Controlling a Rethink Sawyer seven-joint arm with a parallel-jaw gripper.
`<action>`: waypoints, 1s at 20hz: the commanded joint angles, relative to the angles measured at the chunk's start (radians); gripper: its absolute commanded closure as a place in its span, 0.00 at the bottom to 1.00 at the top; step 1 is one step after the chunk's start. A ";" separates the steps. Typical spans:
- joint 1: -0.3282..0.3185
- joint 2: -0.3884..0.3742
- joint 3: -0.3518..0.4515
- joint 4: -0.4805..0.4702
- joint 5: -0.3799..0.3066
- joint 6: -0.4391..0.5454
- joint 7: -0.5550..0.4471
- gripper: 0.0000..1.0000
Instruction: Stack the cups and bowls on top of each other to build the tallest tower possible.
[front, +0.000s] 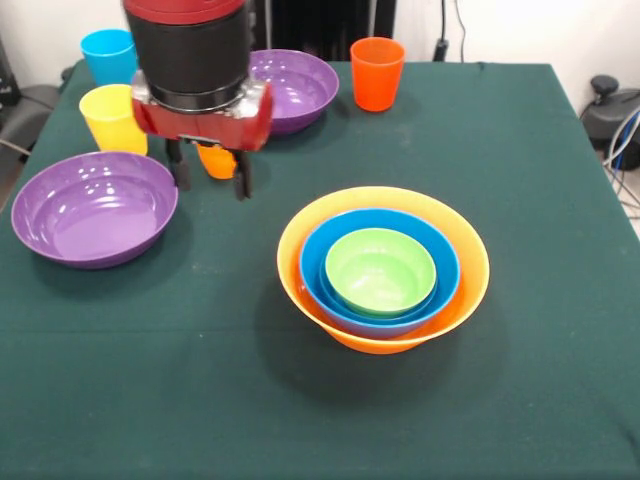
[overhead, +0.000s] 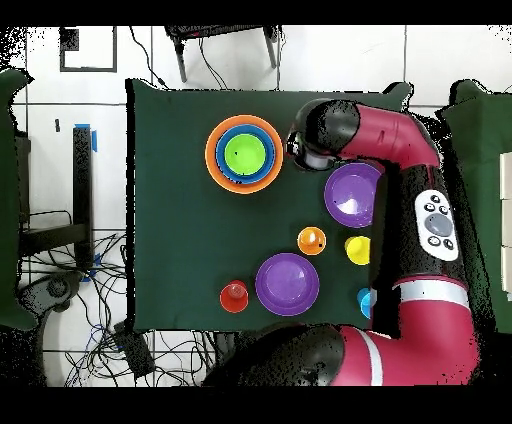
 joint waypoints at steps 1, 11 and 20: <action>-0.046 0.095 0.007 -0.055 -0.121 0.017 -0.196 0.00; -0.082 0.182 0.043 -0.113 -0.147 -0.023 -0.210 0.00; -0.083 0.172 0.035 -0.071 -0.196 -0.100 -0.182 0.00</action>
